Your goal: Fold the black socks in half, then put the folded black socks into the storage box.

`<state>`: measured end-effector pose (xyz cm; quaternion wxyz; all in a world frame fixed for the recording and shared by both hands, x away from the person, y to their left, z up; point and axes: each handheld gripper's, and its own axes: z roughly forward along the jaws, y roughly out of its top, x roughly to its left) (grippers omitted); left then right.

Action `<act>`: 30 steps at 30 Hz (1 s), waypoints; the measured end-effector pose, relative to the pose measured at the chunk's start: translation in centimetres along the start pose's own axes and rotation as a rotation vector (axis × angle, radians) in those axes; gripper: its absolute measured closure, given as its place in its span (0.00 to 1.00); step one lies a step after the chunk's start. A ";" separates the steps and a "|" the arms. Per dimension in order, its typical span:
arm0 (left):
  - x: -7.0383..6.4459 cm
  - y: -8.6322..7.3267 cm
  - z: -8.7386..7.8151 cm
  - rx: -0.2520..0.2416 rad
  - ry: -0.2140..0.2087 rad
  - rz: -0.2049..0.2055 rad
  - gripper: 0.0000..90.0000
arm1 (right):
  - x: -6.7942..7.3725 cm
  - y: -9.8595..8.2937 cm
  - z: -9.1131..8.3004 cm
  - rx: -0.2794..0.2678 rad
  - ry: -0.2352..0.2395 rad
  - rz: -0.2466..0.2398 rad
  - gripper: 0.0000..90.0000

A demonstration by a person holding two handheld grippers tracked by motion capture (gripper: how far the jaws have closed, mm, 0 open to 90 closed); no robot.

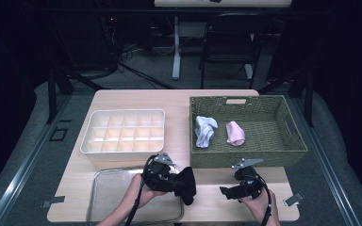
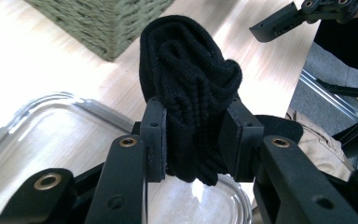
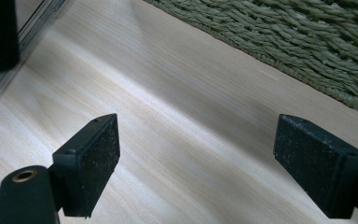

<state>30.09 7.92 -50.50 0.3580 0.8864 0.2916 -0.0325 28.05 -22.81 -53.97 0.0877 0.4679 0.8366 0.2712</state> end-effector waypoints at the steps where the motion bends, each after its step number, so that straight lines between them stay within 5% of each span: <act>1: 0.1 -0.1 -0.2 -0.009 0.005 -0.003 0.72 | 0.0 0.0 0.0 -0.008 0.007 0.009 0.16; 16: 1.3 -0.1 -2.8 -0.053 0.108 0.013 0.72 | -0.1 0.0 0.1 0.007 -0.004 0.015 0.16; 30: 3.7 0.5 -6.6 -0.148 0.219 -0.020 0.72 | -0.2 0.0 -0.2 0.014 -0.018 0.014 0.16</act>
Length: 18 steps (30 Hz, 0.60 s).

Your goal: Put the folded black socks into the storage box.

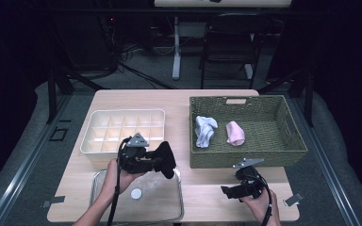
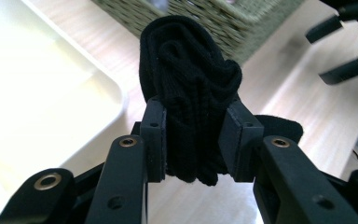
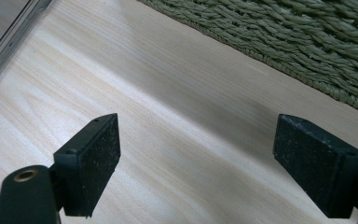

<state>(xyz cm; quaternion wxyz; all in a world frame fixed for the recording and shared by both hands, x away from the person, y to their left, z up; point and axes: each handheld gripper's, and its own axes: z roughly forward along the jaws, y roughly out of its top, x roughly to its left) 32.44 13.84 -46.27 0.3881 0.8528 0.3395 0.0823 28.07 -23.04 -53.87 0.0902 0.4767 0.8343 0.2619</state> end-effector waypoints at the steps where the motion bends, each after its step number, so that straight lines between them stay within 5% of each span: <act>1: 0.3 0.1 -0.2 -0.006 0.011 -0.006 0.72 | 0.1 0.0 0.1 -0.015 0.002 0.012 0.16; 7: 1.7 0.6 -1.4 -0.043 0.071 -0.019 0.72 | 0.1 0.1 0.0 0.014 -0.013 -0.014 0.16; 18: 3.6 1.4 -1.8 -0.065 0.142 -0.031 0.72 | 0.0 -0.1 -0.1 0.004 -0.014 0.011 0.16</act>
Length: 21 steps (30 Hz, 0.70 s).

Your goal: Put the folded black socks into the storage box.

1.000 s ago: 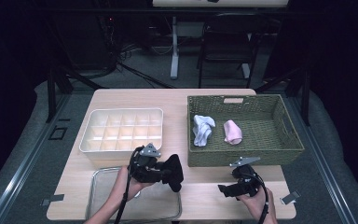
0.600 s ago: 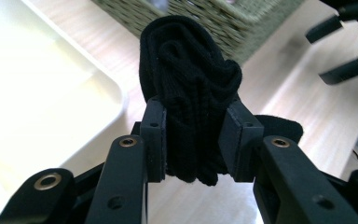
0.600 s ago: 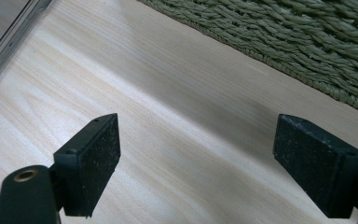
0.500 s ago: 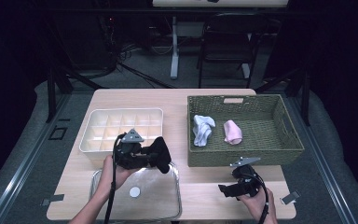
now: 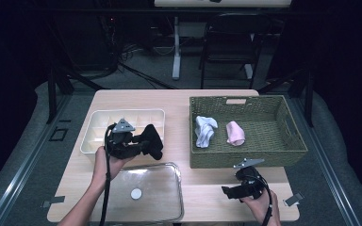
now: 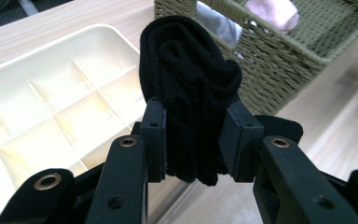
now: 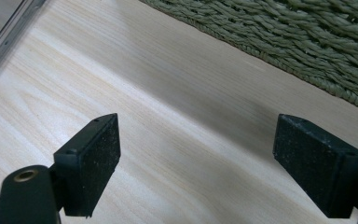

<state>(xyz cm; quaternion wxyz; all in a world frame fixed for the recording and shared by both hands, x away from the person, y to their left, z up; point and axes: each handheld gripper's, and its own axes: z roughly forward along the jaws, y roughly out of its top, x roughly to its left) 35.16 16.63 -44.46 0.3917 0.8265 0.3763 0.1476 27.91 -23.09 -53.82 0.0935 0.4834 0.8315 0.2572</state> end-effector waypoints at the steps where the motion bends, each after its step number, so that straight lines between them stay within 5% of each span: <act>1: 0.2 0.1 0.1 0.000 0.006 -0.002 0.72 | -0.1 0.0 0.0 0.006 0.001 -0.003 0.16; 14: 1.2 1.2 3.1 0.035 0.197 0.038 0.72 | -0.2 -0.1 -0.1 -0.012 -0.007 0.010 0.16; 17: 1.1 1.2 3.8 0.052 0.205 0.047 0.72 | -0.3 -0.1 -0.2 -0.009 -0.010 0.007 0.16; 21: 0.3 1.2 4.9 0.092 0.251 0.104 0.72 | -0.2 -0.1 -0.3 -0.002 -0.008 -0.001 0.16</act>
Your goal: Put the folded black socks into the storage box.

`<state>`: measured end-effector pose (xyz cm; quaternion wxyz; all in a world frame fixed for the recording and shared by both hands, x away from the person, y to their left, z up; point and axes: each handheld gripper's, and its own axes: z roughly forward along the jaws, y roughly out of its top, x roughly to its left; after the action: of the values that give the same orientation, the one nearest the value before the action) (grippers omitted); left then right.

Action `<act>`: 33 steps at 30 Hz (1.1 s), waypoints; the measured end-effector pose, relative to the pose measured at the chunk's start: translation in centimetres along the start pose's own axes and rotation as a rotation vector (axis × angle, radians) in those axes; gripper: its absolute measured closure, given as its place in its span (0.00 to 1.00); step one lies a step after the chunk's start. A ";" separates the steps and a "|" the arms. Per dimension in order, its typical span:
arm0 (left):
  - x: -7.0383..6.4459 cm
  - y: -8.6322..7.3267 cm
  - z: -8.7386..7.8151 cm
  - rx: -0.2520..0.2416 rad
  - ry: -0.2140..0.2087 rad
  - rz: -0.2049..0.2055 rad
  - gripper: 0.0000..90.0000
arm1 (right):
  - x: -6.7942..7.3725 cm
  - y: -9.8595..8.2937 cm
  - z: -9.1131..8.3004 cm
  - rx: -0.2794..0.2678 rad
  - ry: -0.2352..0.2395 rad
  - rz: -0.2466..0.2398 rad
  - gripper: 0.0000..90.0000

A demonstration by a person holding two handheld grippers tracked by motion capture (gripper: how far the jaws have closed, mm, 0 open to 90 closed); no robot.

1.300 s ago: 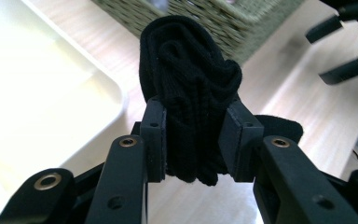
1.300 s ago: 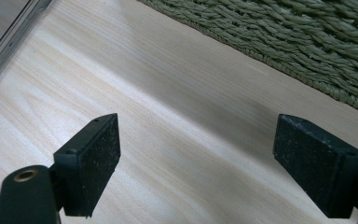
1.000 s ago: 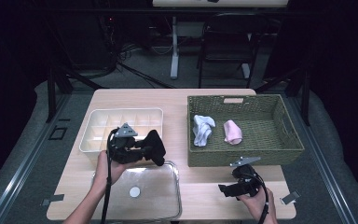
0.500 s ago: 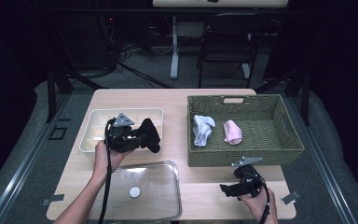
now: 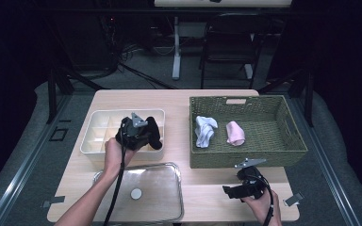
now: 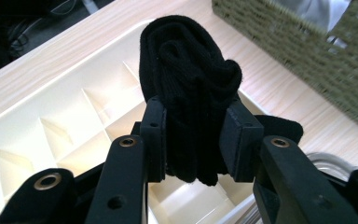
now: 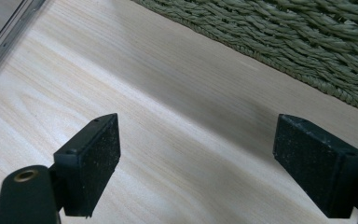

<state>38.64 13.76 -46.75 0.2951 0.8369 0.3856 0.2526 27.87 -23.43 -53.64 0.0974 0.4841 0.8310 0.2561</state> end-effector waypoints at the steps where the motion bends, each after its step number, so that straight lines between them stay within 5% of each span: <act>1: -0.2 0.0 0.2 0.003 0.015 0.012 0.72 | 0.0 0.0 0.0 -0.001 0.003 -0.001 0.16; 11: 0.0 -0.5 1.3 0.069 -0.052 0.010 0.73 | 0.3 0.0 0.1 0.003 0.005 -0.002 0.16; 20: 1.2 -1.1 2.7 0.121 -0.156 -0.058 0.72 | 0.2 0.0 0.3 0.016 0.003 -0.007 0.16; 28: 0.3 -0.7 3.9 0.196 -0.188 0.019 0.73 | 0.4 0.1 0.6 0.024 0.013 -0.003 0.16; 33: 0.1 -0.6 4.6 0.224 -0.214 0.023 0.72 | 0.4 0.1 0.6 0.032 0.018 -0.008 0.16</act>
<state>41.41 12.77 -50.39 0.2365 0.8911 0.3682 0.1206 27.97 -22.82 -54.09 0.0834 0.4797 0.8379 0.2467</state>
